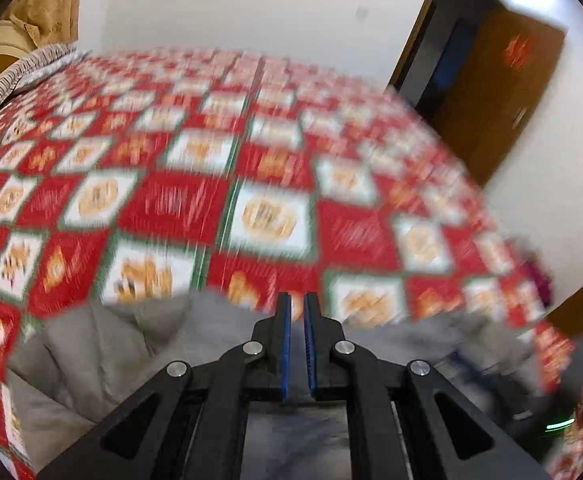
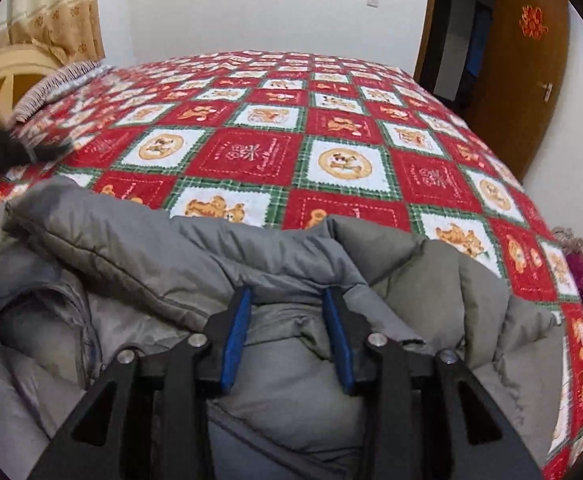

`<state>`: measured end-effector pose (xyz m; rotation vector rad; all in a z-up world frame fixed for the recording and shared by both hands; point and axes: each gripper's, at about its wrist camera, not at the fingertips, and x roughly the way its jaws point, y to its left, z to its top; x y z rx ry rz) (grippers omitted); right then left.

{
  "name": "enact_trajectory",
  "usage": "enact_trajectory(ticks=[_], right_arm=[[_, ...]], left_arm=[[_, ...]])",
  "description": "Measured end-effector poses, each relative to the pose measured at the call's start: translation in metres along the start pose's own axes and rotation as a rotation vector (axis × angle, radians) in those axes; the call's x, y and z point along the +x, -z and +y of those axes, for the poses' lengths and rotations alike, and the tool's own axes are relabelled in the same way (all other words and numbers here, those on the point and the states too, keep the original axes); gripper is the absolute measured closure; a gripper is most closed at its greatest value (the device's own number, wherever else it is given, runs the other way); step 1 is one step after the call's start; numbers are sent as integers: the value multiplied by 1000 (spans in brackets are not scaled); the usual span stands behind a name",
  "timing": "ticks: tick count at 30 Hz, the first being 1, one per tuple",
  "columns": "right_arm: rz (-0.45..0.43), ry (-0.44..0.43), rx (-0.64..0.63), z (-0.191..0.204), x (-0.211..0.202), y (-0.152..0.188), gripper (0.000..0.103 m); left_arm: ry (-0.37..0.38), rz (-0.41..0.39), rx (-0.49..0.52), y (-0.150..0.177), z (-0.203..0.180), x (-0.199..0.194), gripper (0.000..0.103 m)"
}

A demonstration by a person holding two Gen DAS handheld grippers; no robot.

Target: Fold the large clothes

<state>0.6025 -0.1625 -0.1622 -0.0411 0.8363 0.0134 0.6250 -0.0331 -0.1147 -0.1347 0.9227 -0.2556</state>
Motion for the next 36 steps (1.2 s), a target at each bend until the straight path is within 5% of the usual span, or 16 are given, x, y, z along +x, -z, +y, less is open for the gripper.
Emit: enact_trajectory(ticks=[2,4,11,15,27,30,32,36], right_arm=[[-4,-30,24,-4,0,0,61],[-5,-56,42,-7,0,-1,60],[9,-148,117,-21,-7,-3,56],[52,-62,104,-33,-14,-4,58],[27,-22,55,-38,1,-3,48],[-31,-74,114,-53,-42,0,48],[-122,-98,129,-63,-94,9,45],[-210,-114,63,-71,-197,45,39]], left_arm=[[-19,45,36,25,6,17,97],[42,-4,17,51,21,19,97],[108,-22,-54,52,36,22,99],[126,-25,-66,52,39,20,99],[119,-19,-63,50,40,22,100],[164,10,-106,50,48,-2,100],[240,-48,-113,56,54,-48,100],[258,-90,-3,85,65,-149,97]])
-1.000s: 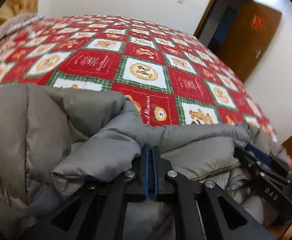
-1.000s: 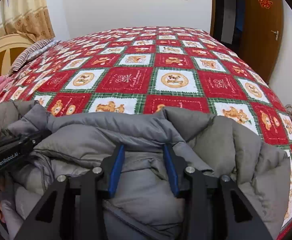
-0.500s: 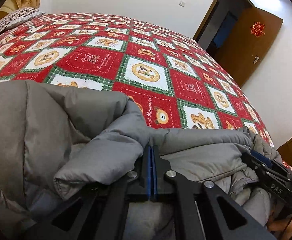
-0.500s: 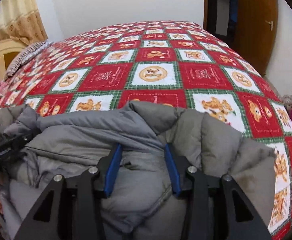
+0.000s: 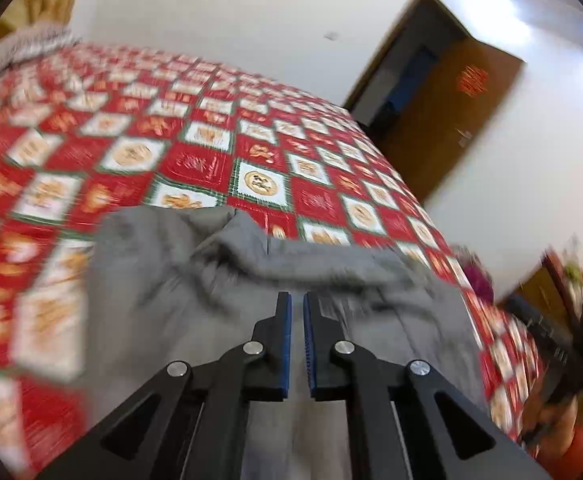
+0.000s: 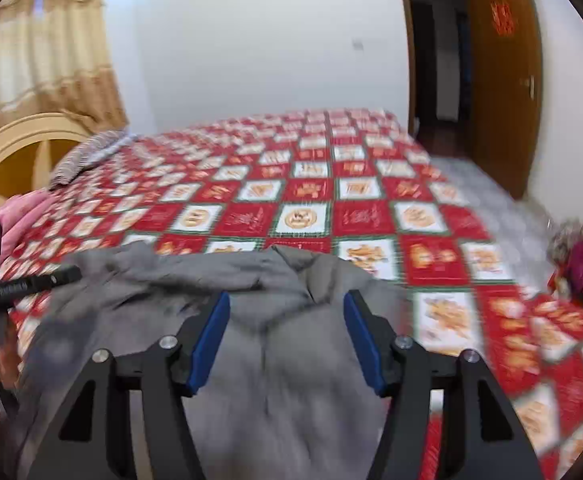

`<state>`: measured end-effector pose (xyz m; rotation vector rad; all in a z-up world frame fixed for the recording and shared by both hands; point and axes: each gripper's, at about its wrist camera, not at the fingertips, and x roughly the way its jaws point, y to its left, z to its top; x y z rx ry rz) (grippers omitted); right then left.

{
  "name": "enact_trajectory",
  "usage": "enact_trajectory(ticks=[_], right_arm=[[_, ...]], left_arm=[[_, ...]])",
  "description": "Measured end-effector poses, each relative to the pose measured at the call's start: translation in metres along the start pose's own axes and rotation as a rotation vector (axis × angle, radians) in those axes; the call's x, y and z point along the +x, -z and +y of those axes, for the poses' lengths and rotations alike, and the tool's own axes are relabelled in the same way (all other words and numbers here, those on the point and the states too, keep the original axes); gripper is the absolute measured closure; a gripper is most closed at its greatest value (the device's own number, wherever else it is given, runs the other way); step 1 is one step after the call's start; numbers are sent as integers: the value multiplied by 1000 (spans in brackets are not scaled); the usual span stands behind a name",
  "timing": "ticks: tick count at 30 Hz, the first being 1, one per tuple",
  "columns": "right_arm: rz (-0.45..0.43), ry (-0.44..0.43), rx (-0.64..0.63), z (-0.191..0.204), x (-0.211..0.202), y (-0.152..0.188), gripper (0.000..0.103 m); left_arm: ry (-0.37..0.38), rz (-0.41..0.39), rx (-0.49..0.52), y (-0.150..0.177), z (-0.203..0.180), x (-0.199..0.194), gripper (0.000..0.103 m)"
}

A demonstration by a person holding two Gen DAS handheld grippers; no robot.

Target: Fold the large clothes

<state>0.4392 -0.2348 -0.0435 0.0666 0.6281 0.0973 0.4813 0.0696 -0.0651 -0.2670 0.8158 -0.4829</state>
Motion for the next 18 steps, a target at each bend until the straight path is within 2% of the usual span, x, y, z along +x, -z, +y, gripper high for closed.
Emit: enact_trajectory(ticks=[2,4,5,6,7,8,10,14,16,18], right_arm=[[-38,-15,-8,-1,-61,16,30],[-77,-30,-3,-3,-119,38,18],[-89,-40,-9,-4,-143,49,18],[-97,-46,-20,-3,-167,60,17],[-97,-46,-34,-4,-190,74,17],[-90,-44,-46,-5,-208,85,17],[-62,-44,-65,-6,-234,102,17],[-14,-47,-93,-2,-269,131,17],[-28,-101,-74,-1,-293,137,17],[-75,-138,-61,0,-325,139,17]], left_arm=[[-7,2,69,25,-4,-57,97],[-42,-21,121,58,-5,-107,91],[-56,-29,134,71,-4,-123,68],[-89,-45,150,94,-3,-149,30],[-116,-61,155,110,-1,-164,13],[-160,-105,161,133,0,-187,6],[-198,-144,174,163,2,-213,6],[-268,-92,160,215,2,-238,6],[-253,-79,127,231,3,-241,6],[-203,-64,88,248,4,-244,6]])
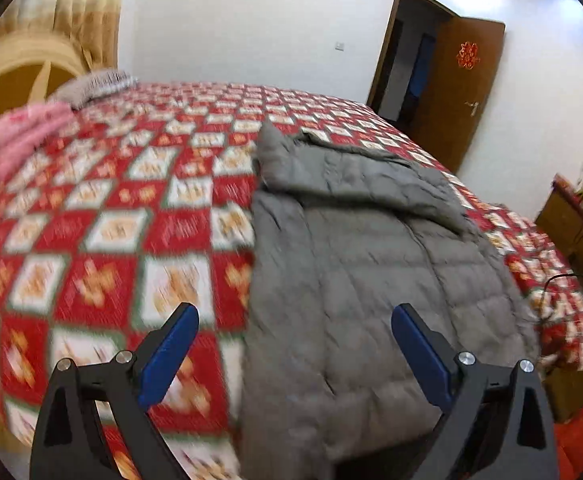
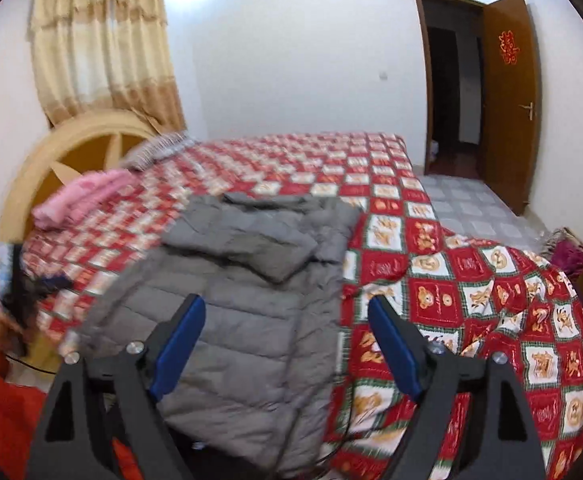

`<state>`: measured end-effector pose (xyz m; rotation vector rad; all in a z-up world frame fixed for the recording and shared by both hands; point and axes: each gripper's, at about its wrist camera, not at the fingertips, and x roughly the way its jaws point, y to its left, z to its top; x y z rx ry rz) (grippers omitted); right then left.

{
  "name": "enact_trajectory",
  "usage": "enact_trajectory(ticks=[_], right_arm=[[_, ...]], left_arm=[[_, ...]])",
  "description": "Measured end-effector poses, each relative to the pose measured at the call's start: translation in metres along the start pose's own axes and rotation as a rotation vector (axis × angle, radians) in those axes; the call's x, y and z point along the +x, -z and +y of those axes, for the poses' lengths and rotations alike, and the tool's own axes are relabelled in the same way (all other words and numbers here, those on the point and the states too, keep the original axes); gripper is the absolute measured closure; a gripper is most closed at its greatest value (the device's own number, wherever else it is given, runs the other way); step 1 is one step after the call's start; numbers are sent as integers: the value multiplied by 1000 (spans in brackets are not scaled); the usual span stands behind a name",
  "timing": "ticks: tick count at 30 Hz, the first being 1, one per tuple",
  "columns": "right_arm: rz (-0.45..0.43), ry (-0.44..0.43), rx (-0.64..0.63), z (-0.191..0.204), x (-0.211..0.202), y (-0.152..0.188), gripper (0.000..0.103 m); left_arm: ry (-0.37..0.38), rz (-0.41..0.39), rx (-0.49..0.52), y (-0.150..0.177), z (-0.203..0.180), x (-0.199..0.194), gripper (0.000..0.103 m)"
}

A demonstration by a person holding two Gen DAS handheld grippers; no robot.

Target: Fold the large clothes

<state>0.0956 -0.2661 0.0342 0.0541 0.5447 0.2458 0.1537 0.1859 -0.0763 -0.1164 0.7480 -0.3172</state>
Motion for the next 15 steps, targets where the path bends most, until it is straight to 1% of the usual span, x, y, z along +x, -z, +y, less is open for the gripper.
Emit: enact_trajectory(ticks=[1,3,5,7,9,11,12,13,15], right_arm=[[-20,-3,-1,2,-13,0,17],[-72,14,-12,8,-45,-3,17],[-117,36,-18,12,-74,-5,17],[-142,50,-23,20,-96,-3,17],[-148,68,-34,27,-114,0,17],[-119,82,-60,36,-122,5,17],[-97,87,-68,39,-118,8,17],[-61,93,-77,41,-109,13,17],[2,89,-77,43,-84,26,17]], left_arm=[[19,5,-17,6,0,1,6],[31,8,-31,12,-2,0,6],[51,-6,-35,17,-3,-3,6],[64,-14,-39,22,-3,-7,6],[72,-14,-38,28,-4,-12,6],[75,-20,-25,35,-5,-18,6],[72,-24,-12,40,-6,-20,6],[66,-27,-3,44,-7,-22,6],[28,-25,14,50,-10,-21,6]])
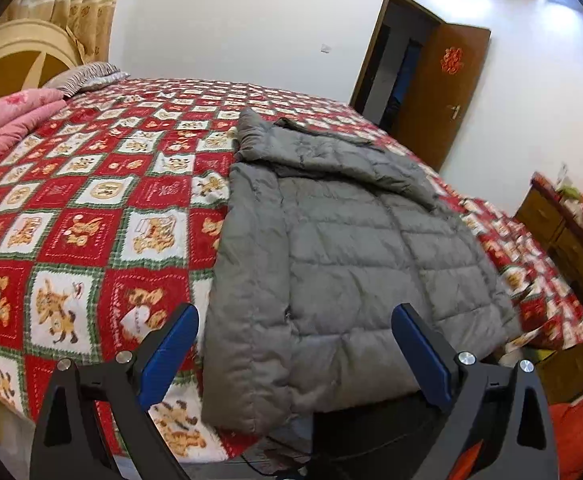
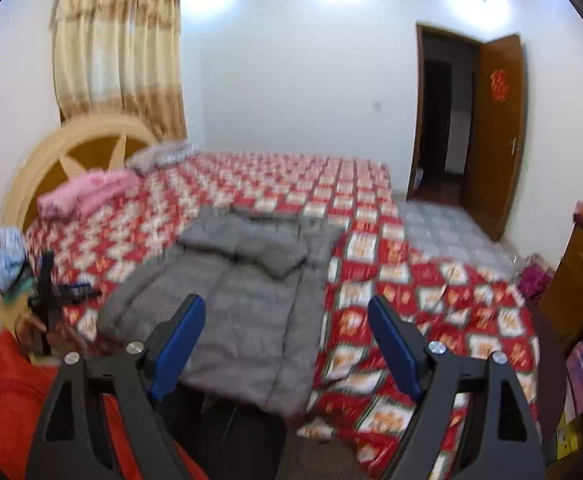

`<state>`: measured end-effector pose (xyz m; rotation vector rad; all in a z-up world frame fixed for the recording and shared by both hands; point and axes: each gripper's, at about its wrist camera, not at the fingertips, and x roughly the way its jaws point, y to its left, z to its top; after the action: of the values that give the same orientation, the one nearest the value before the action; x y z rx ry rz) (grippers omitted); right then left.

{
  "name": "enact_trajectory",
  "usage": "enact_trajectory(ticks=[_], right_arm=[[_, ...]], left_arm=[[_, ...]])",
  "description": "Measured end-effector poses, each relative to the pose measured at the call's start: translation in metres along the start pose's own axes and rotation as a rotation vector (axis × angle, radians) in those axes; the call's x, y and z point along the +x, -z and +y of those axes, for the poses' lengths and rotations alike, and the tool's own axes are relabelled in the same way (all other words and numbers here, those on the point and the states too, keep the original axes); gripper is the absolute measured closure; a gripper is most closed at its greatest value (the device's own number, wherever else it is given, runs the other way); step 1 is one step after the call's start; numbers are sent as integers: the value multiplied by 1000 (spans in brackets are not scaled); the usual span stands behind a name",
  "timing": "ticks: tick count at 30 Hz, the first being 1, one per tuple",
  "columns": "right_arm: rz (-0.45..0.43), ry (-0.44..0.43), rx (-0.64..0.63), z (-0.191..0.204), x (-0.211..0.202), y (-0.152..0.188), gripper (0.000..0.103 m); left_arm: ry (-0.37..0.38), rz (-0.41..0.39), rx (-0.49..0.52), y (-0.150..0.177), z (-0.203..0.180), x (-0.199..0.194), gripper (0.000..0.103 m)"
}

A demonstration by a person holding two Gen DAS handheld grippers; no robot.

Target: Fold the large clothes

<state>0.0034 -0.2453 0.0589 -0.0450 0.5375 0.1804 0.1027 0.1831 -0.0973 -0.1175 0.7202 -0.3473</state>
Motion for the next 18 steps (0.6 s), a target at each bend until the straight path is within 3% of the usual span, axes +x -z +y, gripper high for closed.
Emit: enact_trajectory(ticks=[4,6,8,11,13,16,18], right_arm=[[181,-64,88,2,86,48,19],[266,-12,128,-1,127,77,20],[314,-19,206,-11,160,101,23],[386,-37,294,-23,191,129,23],[401,-31,286,-25,198,140,23],[445,-10,299,-31,208,147,23],[471,-44,343,-36,212,151,23]], left_arm=[[-18,45,10,9,-7,15,6],[-40,85,32,17,-10,25,6],[-56,111,51,24,-11,29,6],[-47,131,53,34,-9,30,6],[-32,140,33,38,-4,32,6],[-8,179,-1,43,-1,41,6],[-16,179,23,44,-4,45,6]])
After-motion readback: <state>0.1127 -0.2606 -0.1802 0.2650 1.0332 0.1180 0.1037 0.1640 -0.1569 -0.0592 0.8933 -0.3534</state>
